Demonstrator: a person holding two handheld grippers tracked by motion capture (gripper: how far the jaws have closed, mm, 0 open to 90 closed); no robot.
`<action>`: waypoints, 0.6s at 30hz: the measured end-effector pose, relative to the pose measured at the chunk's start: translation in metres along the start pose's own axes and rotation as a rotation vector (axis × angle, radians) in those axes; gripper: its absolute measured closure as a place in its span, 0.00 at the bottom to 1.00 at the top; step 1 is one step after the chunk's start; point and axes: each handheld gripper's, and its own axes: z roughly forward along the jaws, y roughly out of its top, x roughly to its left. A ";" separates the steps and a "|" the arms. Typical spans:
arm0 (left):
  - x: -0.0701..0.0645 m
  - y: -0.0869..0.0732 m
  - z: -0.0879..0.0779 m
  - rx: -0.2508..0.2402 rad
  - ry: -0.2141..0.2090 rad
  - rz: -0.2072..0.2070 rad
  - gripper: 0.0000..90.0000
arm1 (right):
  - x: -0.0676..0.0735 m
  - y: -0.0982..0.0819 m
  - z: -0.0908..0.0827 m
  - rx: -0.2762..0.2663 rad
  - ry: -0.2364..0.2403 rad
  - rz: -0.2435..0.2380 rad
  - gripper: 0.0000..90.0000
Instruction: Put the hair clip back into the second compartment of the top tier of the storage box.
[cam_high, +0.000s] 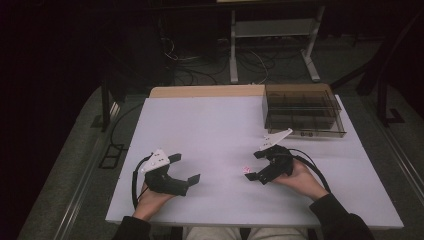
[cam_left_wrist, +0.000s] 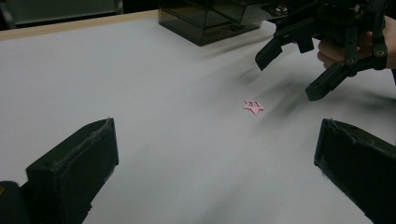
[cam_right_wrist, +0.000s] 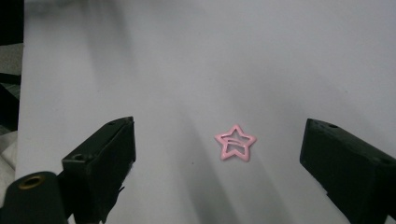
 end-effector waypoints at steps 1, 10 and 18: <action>0.000 0.000 0.000 0.000 0.000 0.000 0.00 | 0.000 0.000 0.001 0.001 0.002 0.000 0.12; 0.000 0.000 0.000 0.001 0.000 0.003 0.00 | 0.003 -0.003 0.011 0.015 0.002 0.001 0.13; -0.001 0.000 0.000 0.000 -0.001 0.002 0.00 | 0.004 -0.006 0.019 0.035 0.004 -0.001 0.15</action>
